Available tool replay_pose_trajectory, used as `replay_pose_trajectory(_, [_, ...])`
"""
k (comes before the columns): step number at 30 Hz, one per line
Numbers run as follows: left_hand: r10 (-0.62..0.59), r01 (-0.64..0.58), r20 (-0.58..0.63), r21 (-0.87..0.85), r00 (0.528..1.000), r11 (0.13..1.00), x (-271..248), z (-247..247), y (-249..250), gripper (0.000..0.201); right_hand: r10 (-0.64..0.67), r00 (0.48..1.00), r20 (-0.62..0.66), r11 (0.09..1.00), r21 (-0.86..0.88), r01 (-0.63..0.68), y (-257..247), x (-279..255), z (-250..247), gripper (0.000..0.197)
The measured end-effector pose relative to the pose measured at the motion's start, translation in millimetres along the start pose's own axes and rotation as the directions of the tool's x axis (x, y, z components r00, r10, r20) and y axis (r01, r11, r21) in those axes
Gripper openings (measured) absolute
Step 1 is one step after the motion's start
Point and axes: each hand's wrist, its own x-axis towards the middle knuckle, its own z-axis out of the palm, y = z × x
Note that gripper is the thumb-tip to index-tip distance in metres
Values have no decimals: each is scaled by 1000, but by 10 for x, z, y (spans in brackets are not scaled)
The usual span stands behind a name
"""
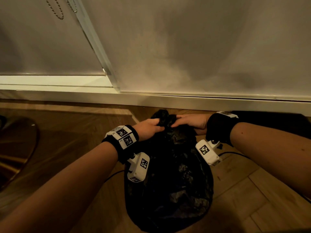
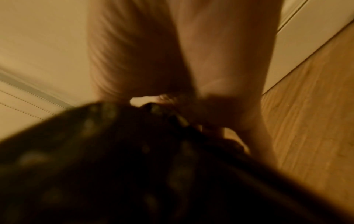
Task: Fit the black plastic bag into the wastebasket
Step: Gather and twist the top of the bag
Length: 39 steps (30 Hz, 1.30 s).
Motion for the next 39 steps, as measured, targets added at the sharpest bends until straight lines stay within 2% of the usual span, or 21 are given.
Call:
replay_pose_trajectory(4, [-12,9,-72,-46,997,999,1,29,-22,27,104,992,-74,990,-90,-111,-10,4,-43,36])
replay_pose_trajectory(7, [19,-38,-185,-100,982,994,9,39,-96,48,161,978,-132,977,-115,-177,13,31,-52,51])
replay_pose_trajectory(9, [34,-51,-111,-156,993,986,-11,32,-86,54,178,971,-157,975,-106,-196,26,72,-59,58])
replay_pose_trajectory(10, [39,-44,-44,-116,998,992,-15,32,-73,50,178,971,-162,973,-116,-198,33,86,-63,59])
replay_pose_trajectory(11, [41,-41,-2,-5,999,999,-21,28,-45,41,181,968,-174,970,-131,-205,42,111,-79,59])
replay_pose_trajectory(13, [30,-27,-11,217,999,976,-35,34,-4,32,169,965,-200,948,-235,-215,44,129,-75,54])
replay_pose_trajectory(15, [-7,11,-17,266,1000,964,-19,39,-16,35,84,971,-222,875,-451,-179,23,121,-31,39])
replay_pose_trajectory(17, [-16,22,-22,283,1000,959,-9,50,-46,37,-91,965,-245,797,-599,-77,-42,45,42,22])
replay_pose_trajectory(19, [-19,28,-32,303,999,953,3,40,-61,38,-207,960,-190,786,-617,48,-140,-100,111,34])
replay_pose_trajectory(21, [-20,33,-43,325,999,945,-7,19,-68,37,-191,979,-75,774,-624,103,-174,-263,153,50])
replay_pose_trajectory(22, [-14,32,-57,321,998,947,-11,7,-79,35,-167,986,-15,727,-677,113,-167,-342,185,57])
replay_pose_trajectory(24, [6,17,-94,243,996,970,-18,-12,-114,32,-171,985,37,598,-790,134,-74,-402,203,54])
replay_pose_trajectory(25, [19,0,-99,187,995,982,-30,-16,-125,33,-208,978,34,575,-804,151,-25,-402,210,46])
replay_pose_trajectory(28, [32,-32,0,81,999,996,-81,-43,-171,41,-252,966,-52,633,-765,124,77,-328,165,29])
replay_pose_trajectory(31, [-37,29,159,53,987,998,-178,-85,-239,60,-142,982,-123,685,-729,7,109,-249,142,27])
replay_pose_trajectory(33, [-50,42,193,45,980,998,-225,-92,-285,65,-37,994,-103,701,-711,-48,49,-263,192,39])
replay_pose_trajectory(37, [-37,14,146,154,989,988,-285,-65,-263,61,66,998,2,649,-760,-41,-12,-220,291,94])
replay_pose_trajectory(39, [17,-39,124,177,992,983,-299,-20,-249,56,150,988,45,662,-746,-67,38,-125,329,96])
